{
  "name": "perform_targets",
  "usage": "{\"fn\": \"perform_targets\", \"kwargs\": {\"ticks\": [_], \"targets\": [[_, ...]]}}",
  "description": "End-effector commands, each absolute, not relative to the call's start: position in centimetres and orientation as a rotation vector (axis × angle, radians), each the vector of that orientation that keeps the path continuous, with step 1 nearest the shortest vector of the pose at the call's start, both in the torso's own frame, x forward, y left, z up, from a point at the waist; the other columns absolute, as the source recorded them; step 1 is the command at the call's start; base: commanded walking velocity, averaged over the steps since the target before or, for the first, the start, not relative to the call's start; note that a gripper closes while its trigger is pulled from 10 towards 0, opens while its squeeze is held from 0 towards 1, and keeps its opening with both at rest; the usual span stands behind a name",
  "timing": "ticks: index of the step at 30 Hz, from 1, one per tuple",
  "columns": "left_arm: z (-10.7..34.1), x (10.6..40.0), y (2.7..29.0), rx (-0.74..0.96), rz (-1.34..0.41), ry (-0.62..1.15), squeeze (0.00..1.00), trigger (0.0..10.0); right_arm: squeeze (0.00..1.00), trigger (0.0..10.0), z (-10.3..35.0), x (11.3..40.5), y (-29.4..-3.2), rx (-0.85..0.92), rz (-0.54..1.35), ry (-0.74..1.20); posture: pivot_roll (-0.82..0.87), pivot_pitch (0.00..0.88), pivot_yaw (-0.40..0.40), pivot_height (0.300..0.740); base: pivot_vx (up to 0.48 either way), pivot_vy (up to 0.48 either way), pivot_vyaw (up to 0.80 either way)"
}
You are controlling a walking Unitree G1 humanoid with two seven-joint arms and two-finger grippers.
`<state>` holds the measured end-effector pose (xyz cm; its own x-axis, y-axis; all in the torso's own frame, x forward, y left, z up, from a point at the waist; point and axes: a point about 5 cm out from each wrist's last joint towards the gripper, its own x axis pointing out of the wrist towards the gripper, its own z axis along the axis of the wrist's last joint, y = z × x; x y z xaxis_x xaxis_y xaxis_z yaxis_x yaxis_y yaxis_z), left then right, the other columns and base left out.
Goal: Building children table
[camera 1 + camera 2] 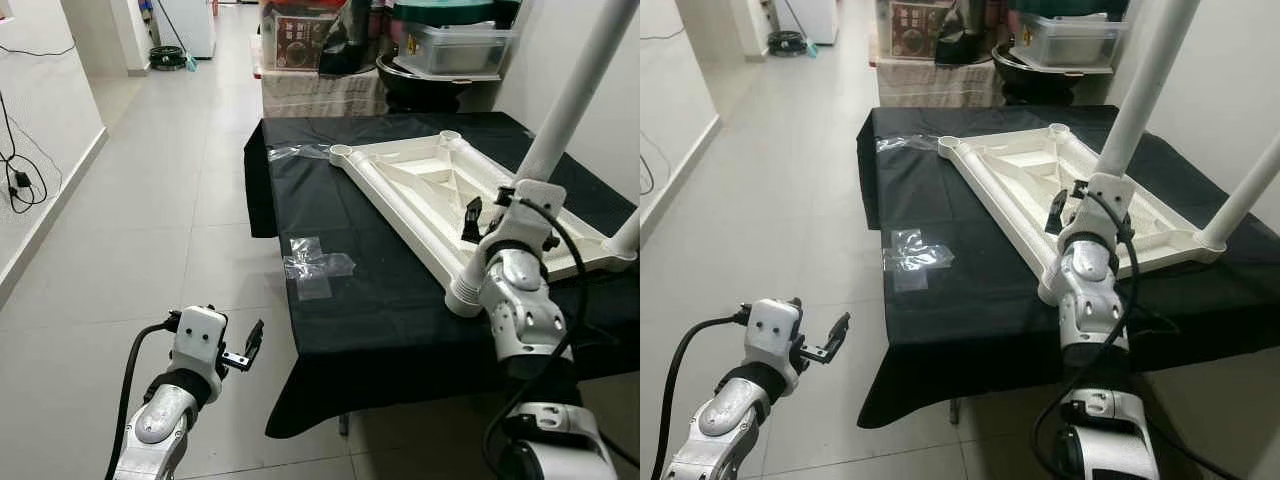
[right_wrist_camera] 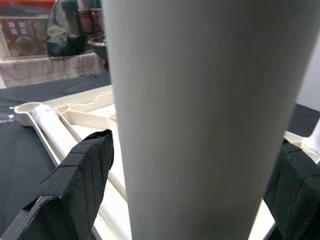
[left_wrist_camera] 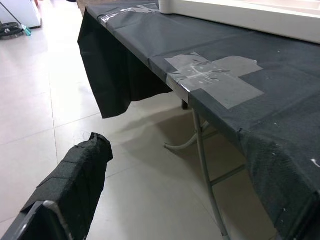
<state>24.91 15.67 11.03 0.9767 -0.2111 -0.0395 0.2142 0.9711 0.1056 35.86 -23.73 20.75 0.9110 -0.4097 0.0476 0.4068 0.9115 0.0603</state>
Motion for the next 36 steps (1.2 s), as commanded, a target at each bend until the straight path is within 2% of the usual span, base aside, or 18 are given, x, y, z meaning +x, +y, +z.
{"fn": "perform_targets", "kwargs": {"ticks": [1, 36], "targets": [[10.8, 24.9, 15.4, 0.110, -0.227, 0.035, 0.00, 10.0, 0.00, 10.0, 20.4, 36.0, -24.0, 0.047, -0.412, -0.033, 0.08, 0.000, -0.062, 0.740, 0.000, 0.000, 0.00], [10.8, 24.8, 15.5, 0.110, -0.241, 0.041, 0.00, 10.0, 0.00, 10.0, 21.7, 35.8, -24.9, 0.033, -0.160, -0.069, 0.07, 0.000, -0.047, 0.740, 0.000, 0.000, 0.00]]}}
